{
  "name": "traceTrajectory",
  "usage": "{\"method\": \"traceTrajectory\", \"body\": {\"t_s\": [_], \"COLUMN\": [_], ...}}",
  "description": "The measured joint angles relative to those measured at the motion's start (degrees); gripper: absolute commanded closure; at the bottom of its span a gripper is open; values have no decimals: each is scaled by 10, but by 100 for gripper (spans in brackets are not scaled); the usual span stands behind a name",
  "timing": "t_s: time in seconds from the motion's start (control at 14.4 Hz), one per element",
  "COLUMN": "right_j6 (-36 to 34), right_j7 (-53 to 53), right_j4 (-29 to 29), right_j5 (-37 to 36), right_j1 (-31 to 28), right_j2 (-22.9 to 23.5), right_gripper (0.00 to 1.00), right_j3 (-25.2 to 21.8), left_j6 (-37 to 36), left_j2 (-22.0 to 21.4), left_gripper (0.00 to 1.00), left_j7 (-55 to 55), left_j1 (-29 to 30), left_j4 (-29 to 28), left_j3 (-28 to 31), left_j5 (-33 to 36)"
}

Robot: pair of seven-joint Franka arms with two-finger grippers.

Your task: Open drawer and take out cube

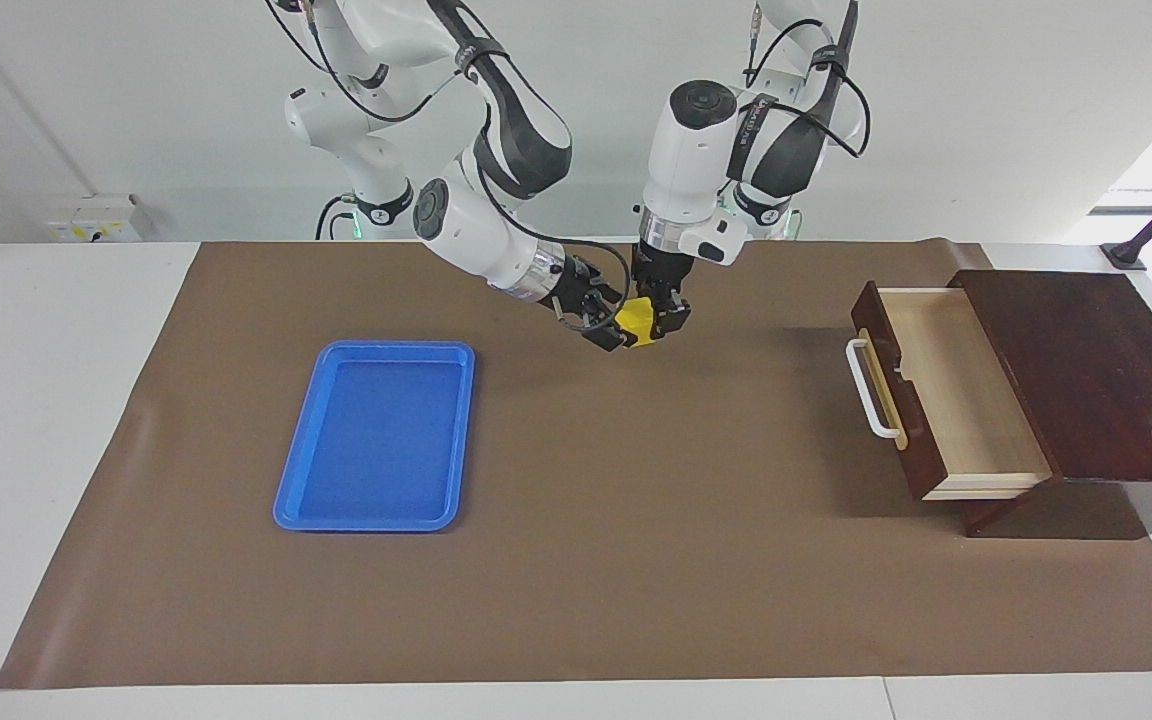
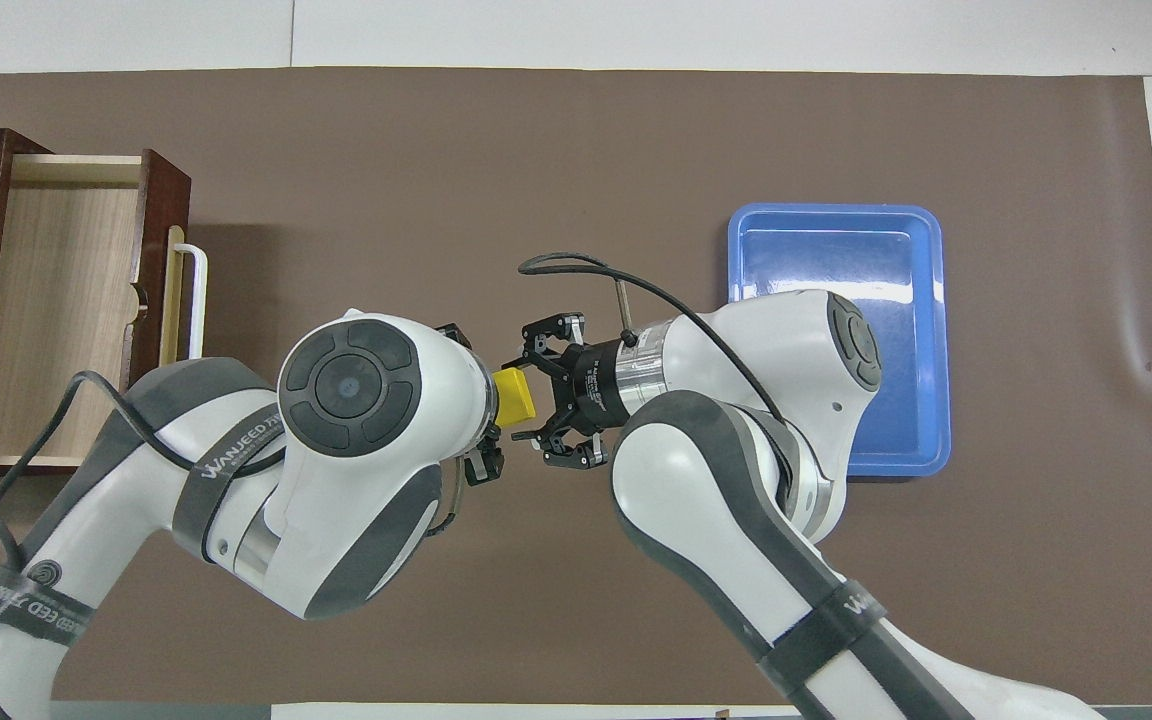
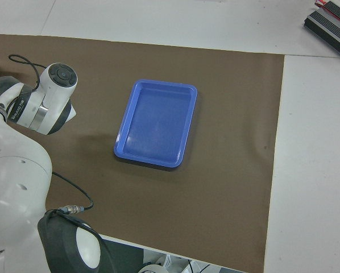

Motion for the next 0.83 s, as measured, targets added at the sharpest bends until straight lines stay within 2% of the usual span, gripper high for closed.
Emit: {"method": "traceTrajectory", "body": {"t_s": [0.21,0.35,0.42,0.49,0.56,0.83], "right_j6": [0,0,0,0,0,-4], "right_j7": [0,0,0,0,0,0], "right_j4": [0,0,1,2,2,5], "right_j5": [0,0,0,0,0,0], "right_j1": [0,1,1,1,1,2], "right_j2": [0,0,0,0,0,1], "right_gripper": [100,100,100,100,100,100], "right_j3": [0,0,0,0,0,1], "left_j6": [0,0,0,0,0,3], "left_j2": [-1,-2,-2,-3,-4,-6], "left_gripper": [82,71,62,42,1,0], "left_j7": [4,4,4,4,4,4], "left_j1": [-1,-1,-1,-1,-1,-1], "left_j4": [-2,-3,-3,-3,-3,0], "left_j3": [0,1,1,1,2,8], "left_j5": [1,1,1,1,1,0]}}
